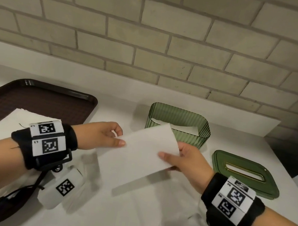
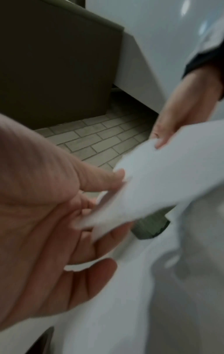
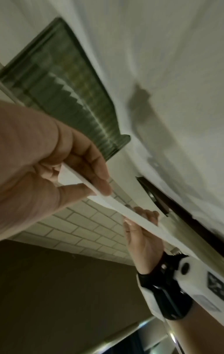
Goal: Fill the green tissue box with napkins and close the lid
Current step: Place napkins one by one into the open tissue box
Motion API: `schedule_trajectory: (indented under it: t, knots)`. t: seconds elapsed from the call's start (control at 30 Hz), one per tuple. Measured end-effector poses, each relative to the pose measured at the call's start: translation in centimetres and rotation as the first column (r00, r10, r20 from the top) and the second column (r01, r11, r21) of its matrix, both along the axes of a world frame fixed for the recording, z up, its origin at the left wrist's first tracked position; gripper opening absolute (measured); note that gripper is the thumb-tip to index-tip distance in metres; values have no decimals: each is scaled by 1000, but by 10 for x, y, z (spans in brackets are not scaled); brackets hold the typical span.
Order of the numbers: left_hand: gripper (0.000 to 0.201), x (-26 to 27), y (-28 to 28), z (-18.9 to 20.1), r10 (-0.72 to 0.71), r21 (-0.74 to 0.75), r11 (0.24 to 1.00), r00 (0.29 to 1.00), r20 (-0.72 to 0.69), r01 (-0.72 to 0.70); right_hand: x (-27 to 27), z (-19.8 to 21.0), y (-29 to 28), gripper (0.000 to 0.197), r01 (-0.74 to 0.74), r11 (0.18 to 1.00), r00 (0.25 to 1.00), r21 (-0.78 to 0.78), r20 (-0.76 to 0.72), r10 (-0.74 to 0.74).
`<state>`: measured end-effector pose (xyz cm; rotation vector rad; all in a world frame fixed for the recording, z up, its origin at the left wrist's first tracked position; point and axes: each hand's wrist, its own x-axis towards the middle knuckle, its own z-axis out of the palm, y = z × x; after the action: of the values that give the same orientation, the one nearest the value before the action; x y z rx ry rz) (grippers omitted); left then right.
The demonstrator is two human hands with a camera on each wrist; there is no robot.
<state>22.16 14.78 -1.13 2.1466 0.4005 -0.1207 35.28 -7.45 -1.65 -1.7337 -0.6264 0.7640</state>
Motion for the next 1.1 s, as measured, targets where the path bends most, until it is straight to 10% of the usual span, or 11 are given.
schedule_trajectory:
  t: [0.1, 0.3, 0.4, 0.87, 1.0, 1.1]
  knots:
    - [68, -4, 6, -1, 107, 51, 993, 994, -18, -106, 22, 20, 5, 10, 129, 988, 991, 85, 28, -131]
    - [41, -19, -2, -20, 11, 346, 934, 960, -280, 90, 87, 54, 3, 4, 397, 905, 916, 153, -136, -378]
    - [53, -17, -8, -30, -26, 370, 918, 954, -298, 141, 111, 51, 6, 35, 480, 876, 875, 45, -104, -474]
    - [57, 20, -18, -50, -10, 420, 896, 953, -304, 143, 120, 41, 43, 41, 369, 878, 892, -305, -149, -426]
    - [46, 22, -21, -49, -26, 466, 862, 934, -355, 201, 123, 36, 47, 42, 301, 806, 953, -509, 173, -247]
    - [31, 21, -21, -46, -17, 498, 847, 947, -322, 184, 121, 43, 44, 56, 363, 606, 856, -708, 510, 82]
